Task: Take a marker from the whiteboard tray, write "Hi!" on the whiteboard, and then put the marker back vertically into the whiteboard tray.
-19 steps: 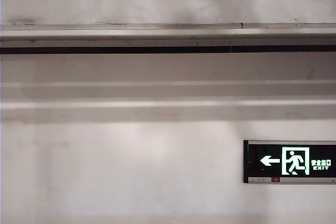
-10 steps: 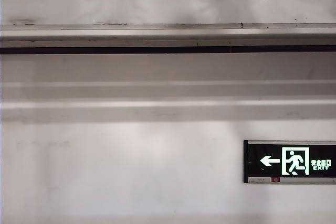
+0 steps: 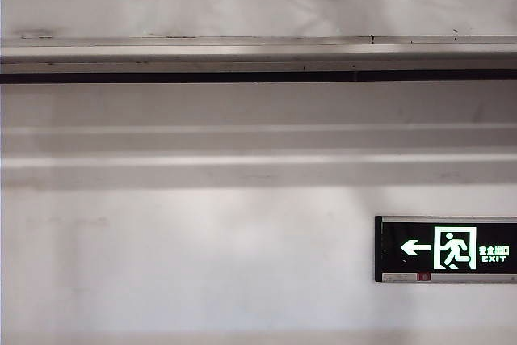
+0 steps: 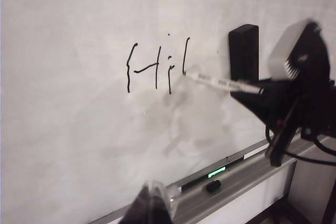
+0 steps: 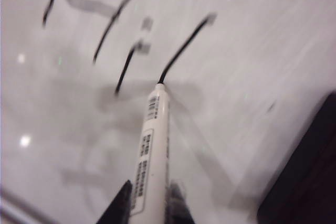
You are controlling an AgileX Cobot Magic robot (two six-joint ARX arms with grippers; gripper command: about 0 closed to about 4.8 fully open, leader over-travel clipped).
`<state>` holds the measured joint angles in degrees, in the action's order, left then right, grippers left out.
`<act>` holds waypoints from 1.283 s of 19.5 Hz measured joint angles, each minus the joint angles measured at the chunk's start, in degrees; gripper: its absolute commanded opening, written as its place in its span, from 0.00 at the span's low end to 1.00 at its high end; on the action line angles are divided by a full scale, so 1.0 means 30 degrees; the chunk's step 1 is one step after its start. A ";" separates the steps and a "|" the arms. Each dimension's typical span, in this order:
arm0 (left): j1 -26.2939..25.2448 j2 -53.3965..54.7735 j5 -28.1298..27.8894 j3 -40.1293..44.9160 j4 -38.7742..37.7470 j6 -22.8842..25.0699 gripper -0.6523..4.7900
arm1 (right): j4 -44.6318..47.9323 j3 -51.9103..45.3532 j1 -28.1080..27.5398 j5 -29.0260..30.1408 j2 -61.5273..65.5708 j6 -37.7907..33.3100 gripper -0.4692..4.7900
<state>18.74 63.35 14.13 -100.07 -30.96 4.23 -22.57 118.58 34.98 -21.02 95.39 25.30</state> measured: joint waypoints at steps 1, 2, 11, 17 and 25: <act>-0.0007 -0.0007 0.0000 0.0000 -0.0044 0.0007 0.11 | -0.0284 0.0000 -0.0007 -0.0022 0.0007 -0.0036 0.08; -0.0007 -0.0007 0.0000 0.0000 -0.0044 0.0000 0.11 | -0.0335 0.0000 -0.0007 -0.0058 0.0007 -0.0051 0.08; 0.0000 -0.0007 0.0000 0.0000 -0.0051 0.0007 0.11 | -0.1013 0.0029 0.0197 -0.0175 -0.0831 -0.0284 0.08; -0.0007 -0.0007 0.0000 0.0000 -0.0066 0.0000 0.11 | -0.1588 -0.0015 0.0189 0.0153 -0.0576 -0.0408 0.08; -0.0007 -0.0066 0.0007 0.0000 -0.0197 0.0007 0.11 | -0.1450 -0.0022 0.0029 0.0554 -0.0044 -0.0415 0.08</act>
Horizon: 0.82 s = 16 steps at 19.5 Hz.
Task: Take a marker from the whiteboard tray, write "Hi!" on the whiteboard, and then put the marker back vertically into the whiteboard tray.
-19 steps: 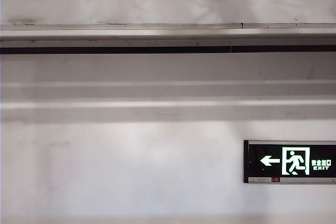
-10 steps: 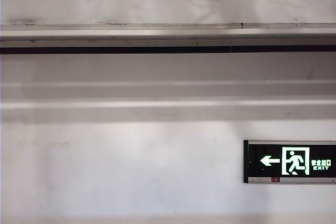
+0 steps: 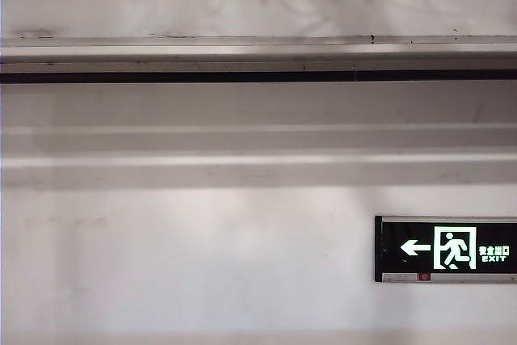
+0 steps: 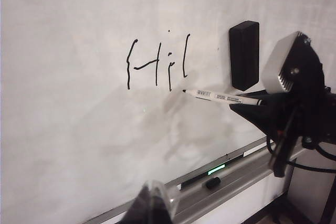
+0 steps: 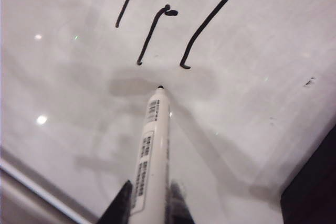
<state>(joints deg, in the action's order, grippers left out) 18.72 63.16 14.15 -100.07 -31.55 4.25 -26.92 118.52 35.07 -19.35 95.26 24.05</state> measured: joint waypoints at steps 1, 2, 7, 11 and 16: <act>0.0000 0.0000 -0.0007 0.0000 0.0000 -0.0007 0.11 | 0.0080 0.0000 -0.0007 -0.0022 0.0036 0.0000 0.08; 0.0000 -0.0007 -0.0007 0.0000 -0.0007 -0.0007 0.11 | 0.0124 0.0000 -0.0022 -0.0029 0.0051 -0.0007 0.08; 0.0000 -0.0036 -0.0007 0.0000 -0.0007 0.0000 0.11 | 0.0335 0.0000 0.0007 -0.0707 0.0051 0.0000 0.08; 0.0000 -0.0044 -0.0007 0.0000 -0.0007 0.0000 0.11 | 0.0335 0.0000 0.0007 -0.0532 0.0044 0.0000 0.08; 0.0000 -0.0044 -0.0007 0.0000 -0.0007 0.0000 0.11 | 0.0335 0.0000 -0.0007 0.0189 0.0051 -0.0197 0.08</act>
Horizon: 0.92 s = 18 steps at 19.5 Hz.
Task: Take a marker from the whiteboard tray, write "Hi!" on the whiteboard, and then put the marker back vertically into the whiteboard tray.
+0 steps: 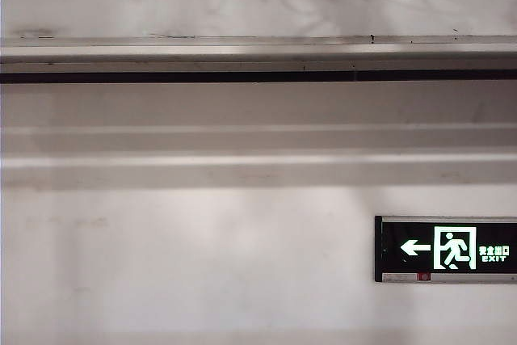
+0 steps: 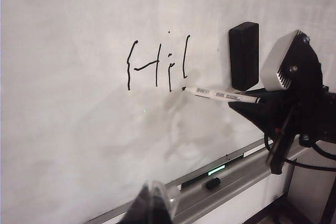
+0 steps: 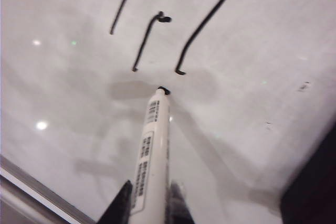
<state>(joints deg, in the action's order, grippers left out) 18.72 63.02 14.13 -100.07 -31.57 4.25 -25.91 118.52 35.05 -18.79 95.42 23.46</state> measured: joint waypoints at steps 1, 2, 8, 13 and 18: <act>0.0000 0.0000 0.0000 0.0000 0.0000 -0.0007 0.11 | 0.0000 -0.0007 0.0000 0.0051 0.0000 -0.0073 0.08; 0.0000 0.0000 0.0000 0.0000 0.0000 0.0000 0.11 | 0.0022 -0.0007 0.0007 -0.0189 0.0000 -0.0095 0.08; 0.0000 0.0000 0.0000 0.0000 0.0000 0.0000 0.11 | -0.0321 -0.0073 0.0029 -0.0510 -0.0350 -0.0102 0.08; 0.0000 -0.0095 0.0007 0.0000 -0.0328 0.0000 0.11 | -0.1953 0.0051 0.0481 -0.0029 -0.3045 -0.0838 0.08; 0.0000 -0.0342 0.1049 0.0000 -0.0357 0.0000 0.11 | -0.6244 -0.0240 0.0415 -0.0153 -0.5078 -0.3257 0.08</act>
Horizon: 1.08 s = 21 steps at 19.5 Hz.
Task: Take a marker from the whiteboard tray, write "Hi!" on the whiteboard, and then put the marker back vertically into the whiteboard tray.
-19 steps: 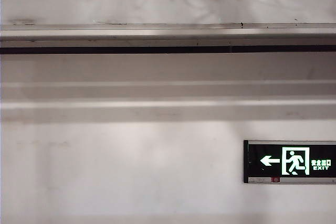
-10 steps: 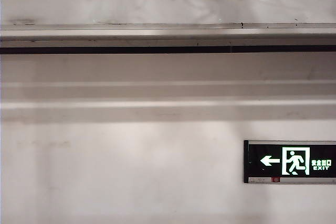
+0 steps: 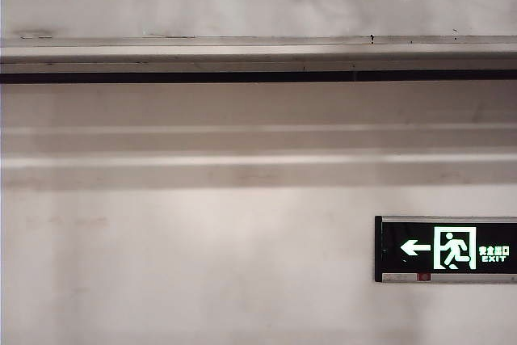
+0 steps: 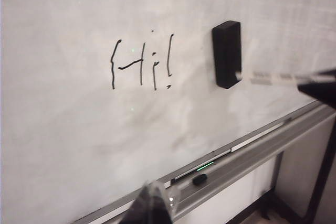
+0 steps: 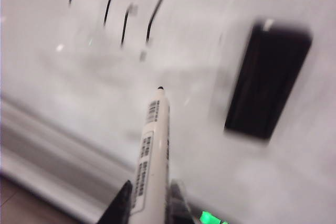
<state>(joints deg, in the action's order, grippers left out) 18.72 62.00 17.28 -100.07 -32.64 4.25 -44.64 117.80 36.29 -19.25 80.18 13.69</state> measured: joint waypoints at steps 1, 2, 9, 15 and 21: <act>0.0000 -0.0044 0.0117 0.0000 -0.0007 -0.0007 0.11 | -0.0408 -0.0503 -0.0015 -0.0007 -0.0488 -0.0291 0.08; 0.0000 -0.0109 0.0168 0.0000 0.0000 0.0000 0.11 | -0.0525 -0.1217 -0.0087 -0.0015 -0.0962 -0.0444 0.08; 0.0000 -0.0189 0.0845 0.0000 -0.0386 -0.0007 0.11 | 0.3526 -1.0448 -0.0262 -0.0022 -0.4685 -0.1931 0.08; 0.0007 0.0481 0.2535 0.0000 -0.3279 -0.0007 0.11 | 0.8422 -1.6356 -0.1122 -0.0007 -0.5770 -0.2732 0.08; 0.0007 0.0933 0.3534 0.0007 -0.4860 0.0029 0.11 | 1.3595 -2.0218 -0.3708 0.0510 -0.5741 -0.3789 0.08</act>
<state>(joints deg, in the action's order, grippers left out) 18.74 64.79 27.88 -100.05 -47.22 4.34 -3.86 57.14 25.17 -17.72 62.96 2.33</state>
